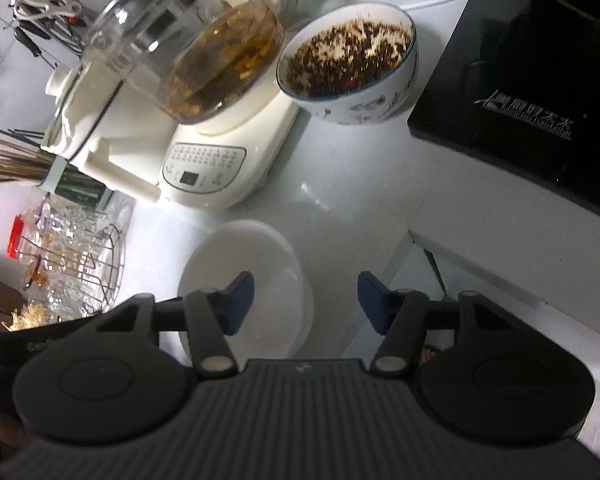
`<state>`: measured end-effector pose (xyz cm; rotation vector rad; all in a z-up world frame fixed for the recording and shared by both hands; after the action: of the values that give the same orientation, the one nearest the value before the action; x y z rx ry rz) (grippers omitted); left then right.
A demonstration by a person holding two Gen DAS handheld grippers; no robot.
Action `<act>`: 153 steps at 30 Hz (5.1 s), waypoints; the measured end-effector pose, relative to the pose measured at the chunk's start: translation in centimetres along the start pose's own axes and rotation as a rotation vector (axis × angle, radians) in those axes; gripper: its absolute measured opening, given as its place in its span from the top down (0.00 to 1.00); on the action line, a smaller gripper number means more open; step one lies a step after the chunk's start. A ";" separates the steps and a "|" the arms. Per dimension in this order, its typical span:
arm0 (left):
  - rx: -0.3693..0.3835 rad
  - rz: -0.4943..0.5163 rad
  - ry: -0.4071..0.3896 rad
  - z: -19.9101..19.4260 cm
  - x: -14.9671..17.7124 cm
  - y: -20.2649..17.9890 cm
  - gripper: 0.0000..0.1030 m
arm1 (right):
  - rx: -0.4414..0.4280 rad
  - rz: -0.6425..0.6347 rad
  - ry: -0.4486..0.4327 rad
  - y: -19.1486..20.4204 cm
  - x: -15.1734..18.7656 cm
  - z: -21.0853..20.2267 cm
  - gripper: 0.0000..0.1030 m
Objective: Organize plates and bowls
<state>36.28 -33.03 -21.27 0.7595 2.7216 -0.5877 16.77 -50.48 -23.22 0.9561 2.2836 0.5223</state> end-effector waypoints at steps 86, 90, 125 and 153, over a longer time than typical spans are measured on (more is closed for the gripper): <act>-0.114 -0.353 -0.331 -20.9 8.7 9.2 0.88 | -0.261 -0.450 0.036 18.9 3.6 -4.4 0.84; -0.149 -0.379 -0.331 -20.7 9.6 10.3 0.88 | -0.257 -0.490 0.075 20.1 4.3 -3.2 0.84; -0.220 -0.452 -0.127 -14.3 10.3 15.9 0.74 | -0.162 -0.554 0.192 21.0 7.9 4.2 0.74; -0.241 -0.451 -0.131 -15.1 9.7 17.6 0.41 | -0.194 -0.321 0.256 18.5 8.2 9.0 0.46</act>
<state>35.68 -8.28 -16.68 0.0428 2.7766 -0.3667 27.39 -31.03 -22.65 0.4358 2.4923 0.7412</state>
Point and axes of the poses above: each gripper's, at about its wrist camera, not at the fingertips, and z roughly the way its jaws point, y to its left, x to its underside, the point moved 1 cm from there along z, roughly the way its jaws point, and after that the axes turned 4 degrees about -x, right-handed, at the moved point
